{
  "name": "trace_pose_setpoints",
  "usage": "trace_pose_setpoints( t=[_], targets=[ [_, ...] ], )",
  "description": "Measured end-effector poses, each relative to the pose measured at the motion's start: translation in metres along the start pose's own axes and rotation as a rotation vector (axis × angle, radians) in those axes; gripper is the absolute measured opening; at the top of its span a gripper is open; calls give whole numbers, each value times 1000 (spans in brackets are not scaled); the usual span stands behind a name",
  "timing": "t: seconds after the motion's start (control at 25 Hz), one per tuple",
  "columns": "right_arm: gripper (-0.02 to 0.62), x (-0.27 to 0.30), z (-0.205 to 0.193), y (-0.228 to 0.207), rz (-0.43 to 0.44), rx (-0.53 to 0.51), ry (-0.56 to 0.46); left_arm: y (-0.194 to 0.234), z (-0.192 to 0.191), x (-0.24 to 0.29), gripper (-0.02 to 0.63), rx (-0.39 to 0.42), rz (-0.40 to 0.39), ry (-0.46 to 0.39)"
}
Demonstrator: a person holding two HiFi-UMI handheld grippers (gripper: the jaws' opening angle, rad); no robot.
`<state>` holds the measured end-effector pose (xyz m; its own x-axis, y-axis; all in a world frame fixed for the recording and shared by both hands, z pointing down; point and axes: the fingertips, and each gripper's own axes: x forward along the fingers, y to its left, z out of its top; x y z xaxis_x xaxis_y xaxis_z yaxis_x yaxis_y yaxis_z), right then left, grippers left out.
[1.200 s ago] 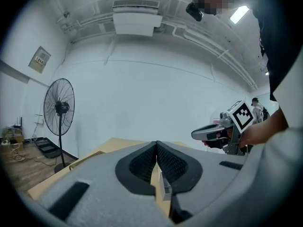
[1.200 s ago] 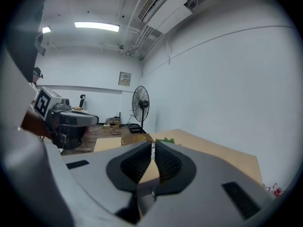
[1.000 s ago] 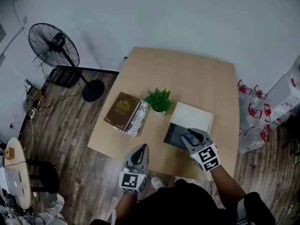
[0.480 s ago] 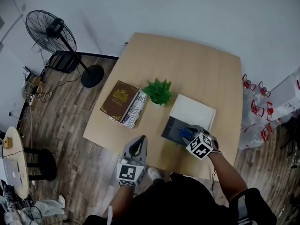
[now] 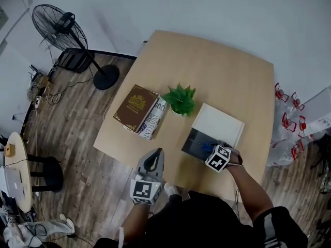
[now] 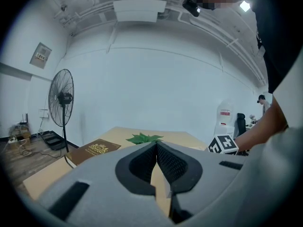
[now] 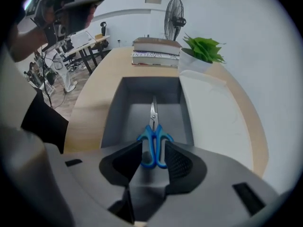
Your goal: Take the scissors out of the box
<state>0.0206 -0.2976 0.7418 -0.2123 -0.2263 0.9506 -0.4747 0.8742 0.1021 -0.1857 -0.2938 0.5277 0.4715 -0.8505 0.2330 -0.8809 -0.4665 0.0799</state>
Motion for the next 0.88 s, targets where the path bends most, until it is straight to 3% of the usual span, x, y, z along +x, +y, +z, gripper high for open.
trace_pose_setpoints(
  t=[0.48,0.88],
  targets=[
    [107,16,0,0,21,16,61,6,-2,-4,5,-16,21,2],
    [78,15,1,0,38,71,29,1,-3,-8,3,-29,14,-4]
  ],
)
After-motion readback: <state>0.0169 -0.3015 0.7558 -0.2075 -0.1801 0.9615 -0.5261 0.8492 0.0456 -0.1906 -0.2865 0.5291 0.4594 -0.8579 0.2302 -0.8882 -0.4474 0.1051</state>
